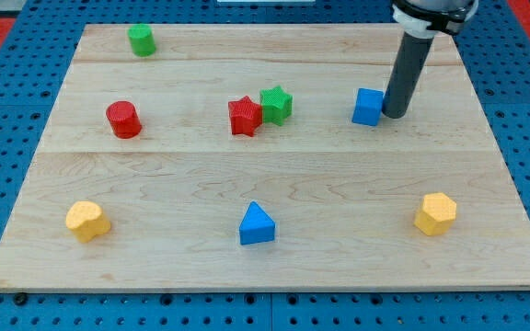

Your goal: Move the blue cube to the right side of the green star

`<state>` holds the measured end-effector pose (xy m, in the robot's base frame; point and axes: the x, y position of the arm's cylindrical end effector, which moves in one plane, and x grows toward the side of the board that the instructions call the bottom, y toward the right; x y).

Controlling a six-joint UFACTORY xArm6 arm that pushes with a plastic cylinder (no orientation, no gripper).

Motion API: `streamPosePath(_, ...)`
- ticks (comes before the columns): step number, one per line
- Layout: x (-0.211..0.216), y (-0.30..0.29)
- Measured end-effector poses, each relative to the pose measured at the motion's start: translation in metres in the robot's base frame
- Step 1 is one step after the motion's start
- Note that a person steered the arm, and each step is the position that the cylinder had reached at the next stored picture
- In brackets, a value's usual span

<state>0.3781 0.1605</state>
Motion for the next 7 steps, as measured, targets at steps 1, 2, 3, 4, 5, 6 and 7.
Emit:
streamPosePath(1, -0.008, -0.001)
streamPosePath(2, -0.01, -0.023)
streamPosePath(3, -0.01, -0.046)
streamPosePath(4, -0.01, -0.058)
streamPosePath(5, -0.01, -0.07)
streamPosePath(6, 0.003, -0.043)
streamPosePath(7, 0.031, 0.048)
